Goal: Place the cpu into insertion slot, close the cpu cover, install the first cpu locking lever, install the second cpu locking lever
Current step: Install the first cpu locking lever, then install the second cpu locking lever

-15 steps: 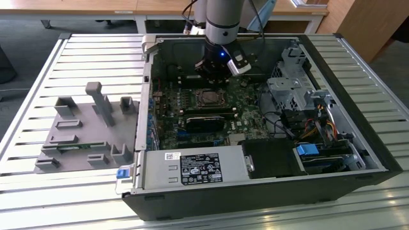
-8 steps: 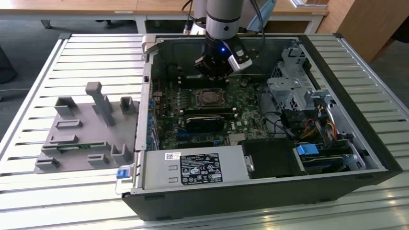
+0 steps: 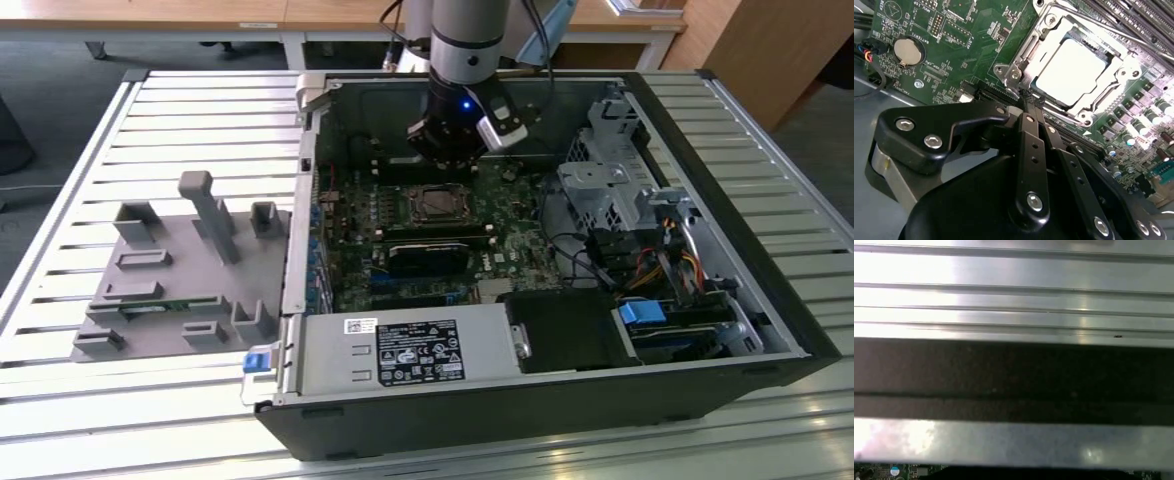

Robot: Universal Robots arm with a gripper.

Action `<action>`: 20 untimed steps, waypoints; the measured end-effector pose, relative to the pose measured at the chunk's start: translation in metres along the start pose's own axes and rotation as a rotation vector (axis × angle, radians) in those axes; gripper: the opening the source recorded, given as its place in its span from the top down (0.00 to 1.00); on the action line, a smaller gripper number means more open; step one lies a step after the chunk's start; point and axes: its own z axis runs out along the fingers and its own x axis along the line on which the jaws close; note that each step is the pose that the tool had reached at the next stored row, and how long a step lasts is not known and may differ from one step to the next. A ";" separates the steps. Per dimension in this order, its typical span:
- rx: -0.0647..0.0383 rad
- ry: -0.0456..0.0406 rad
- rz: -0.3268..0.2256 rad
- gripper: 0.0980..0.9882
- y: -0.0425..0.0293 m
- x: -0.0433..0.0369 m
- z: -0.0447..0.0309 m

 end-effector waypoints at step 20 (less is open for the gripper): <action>0.000 0.0000 0.000 0.99 -0.0061 0.0000 -0.0003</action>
